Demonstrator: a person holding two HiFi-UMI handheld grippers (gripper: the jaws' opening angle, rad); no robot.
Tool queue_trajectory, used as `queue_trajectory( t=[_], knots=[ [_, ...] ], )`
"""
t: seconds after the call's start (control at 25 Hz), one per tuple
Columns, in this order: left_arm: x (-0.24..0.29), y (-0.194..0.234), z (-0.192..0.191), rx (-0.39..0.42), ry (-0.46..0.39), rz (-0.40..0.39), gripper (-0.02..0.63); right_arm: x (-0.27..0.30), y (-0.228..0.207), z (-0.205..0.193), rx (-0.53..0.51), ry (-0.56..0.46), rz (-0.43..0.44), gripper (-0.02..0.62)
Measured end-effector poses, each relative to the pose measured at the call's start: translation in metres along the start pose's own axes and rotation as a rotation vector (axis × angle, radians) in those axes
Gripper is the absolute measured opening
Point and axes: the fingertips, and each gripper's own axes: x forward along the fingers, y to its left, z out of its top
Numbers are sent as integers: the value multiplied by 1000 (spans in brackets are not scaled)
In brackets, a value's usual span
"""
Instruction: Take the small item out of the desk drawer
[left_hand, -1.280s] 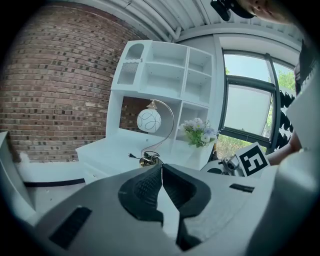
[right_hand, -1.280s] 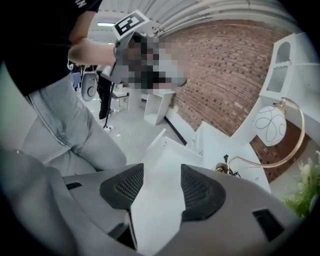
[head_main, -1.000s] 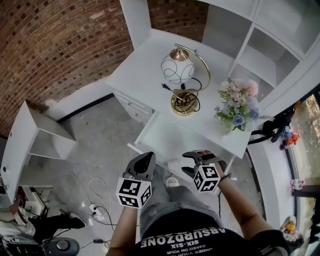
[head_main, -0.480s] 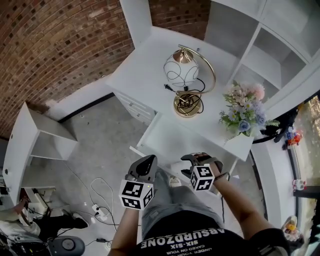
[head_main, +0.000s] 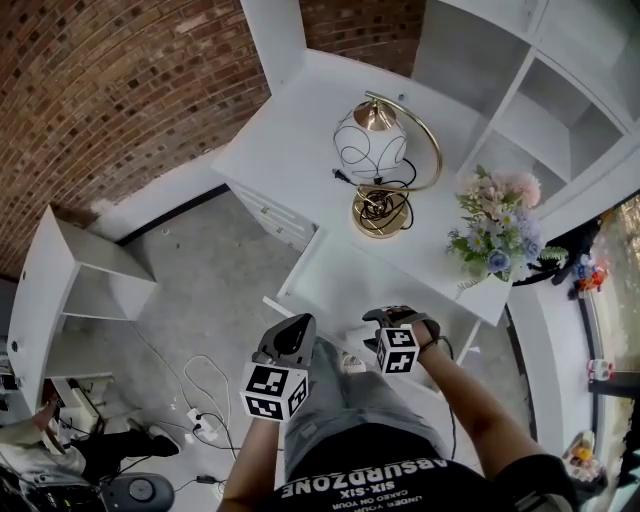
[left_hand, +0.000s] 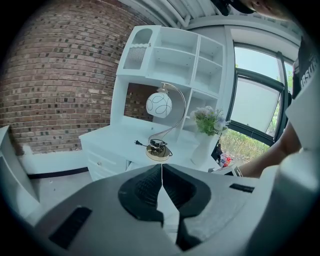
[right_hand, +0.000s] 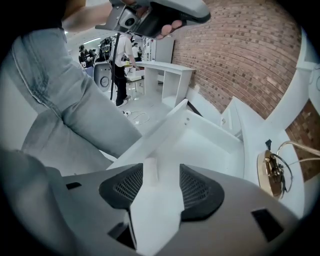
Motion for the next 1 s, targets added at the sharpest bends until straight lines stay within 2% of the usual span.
queue_trajectory(
  t=[0.44,1.0],
  knots=[
    [6,14,-5,-17,5,14,6,40,5,-15,-9,60,89,224],
    [18,6,3,-8,-12,7,5,79,19,-35,-27,152,198,224]
  ],
)
